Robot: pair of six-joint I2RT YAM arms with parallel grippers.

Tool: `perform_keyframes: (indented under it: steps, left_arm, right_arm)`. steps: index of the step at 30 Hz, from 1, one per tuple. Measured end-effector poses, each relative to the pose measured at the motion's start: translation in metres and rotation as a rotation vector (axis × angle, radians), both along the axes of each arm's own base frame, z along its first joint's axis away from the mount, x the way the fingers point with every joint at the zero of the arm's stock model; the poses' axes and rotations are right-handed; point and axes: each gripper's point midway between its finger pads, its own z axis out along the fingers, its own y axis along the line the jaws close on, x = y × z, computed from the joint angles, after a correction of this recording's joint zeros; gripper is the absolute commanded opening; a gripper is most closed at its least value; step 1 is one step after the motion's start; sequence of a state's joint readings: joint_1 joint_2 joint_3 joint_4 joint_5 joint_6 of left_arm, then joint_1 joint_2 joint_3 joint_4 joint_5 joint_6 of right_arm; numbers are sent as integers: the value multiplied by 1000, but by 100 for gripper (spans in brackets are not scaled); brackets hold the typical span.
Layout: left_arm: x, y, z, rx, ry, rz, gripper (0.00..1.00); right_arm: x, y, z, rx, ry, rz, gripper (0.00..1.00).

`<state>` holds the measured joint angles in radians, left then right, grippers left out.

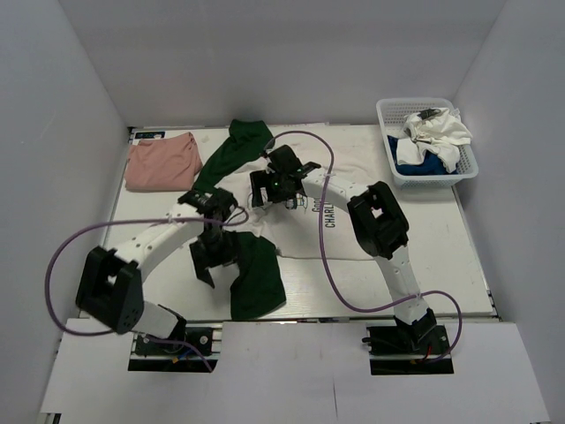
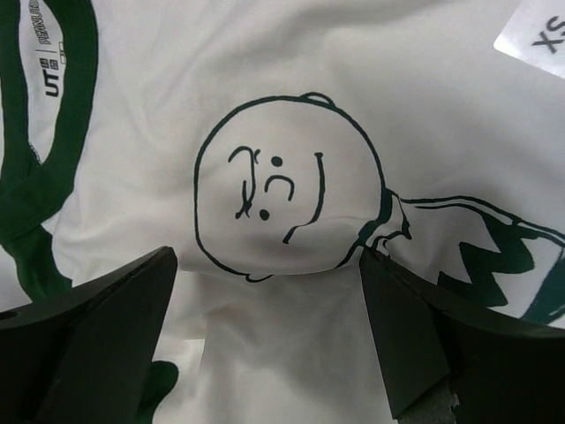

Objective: Fold and stack the t-shirts

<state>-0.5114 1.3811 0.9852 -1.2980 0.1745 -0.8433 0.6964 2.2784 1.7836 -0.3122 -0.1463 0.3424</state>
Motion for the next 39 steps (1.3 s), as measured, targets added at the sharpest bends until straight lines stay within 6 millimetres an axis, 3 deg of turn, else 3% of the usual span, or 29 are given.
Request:
perform_keyframes:
  steps: [2, 11, 15, 18, 20, 22, 24, 28, 31, 35, 39]
  left_arm:
    - [37, -8, -3, 21, -77, -15, 100]
    - [219, -19, 1, 134, -441, -9, 100]
    - [256, -14, -17, 157, -464, -27, 100]
    - [262, -11, -38, 157, -435, -52, 100]
    - [262, -13, -48, 145, -425, -70, 100]
    - [259, -14, -55, 133, -423, -87, 100]
    - [256, -14, -61, 127, -420, -100, 100]
    - [256, -14, -67, 132, -422, -126, 100]
    - [257, -8, -76, 152, -410, -140, 100]
    - [263, -1, -77, 160, -408, -140, 100]
    - [277, 11, -77, 164, -422, -146, 100]
  right_arm:
    - [1, -4, 0, -12, -11, 3, 90]
    - [7, -22, 11, -19, -30, 49, 90]
    - [11, -32, 41, -30, -72, 50, 90]
    - [8, -51, 71, -40, -124, 5, 90]
    - [-9, -74, 86, -45, -132, -37, 90]
    - [-29, -102, 86, -56, -119, -95, 90]
    - [-50, -139, 71, -100, -77, -172, 90]
    - [-92, -219, 12, -261, 51, -325, 90]
    - [-118, -268, -24, -383, 137, -404, 90]
    - [-102, -293, -25, -399, 126, -488, 90]
    - [-68, -308, -25, -410, 113, -547, 90]
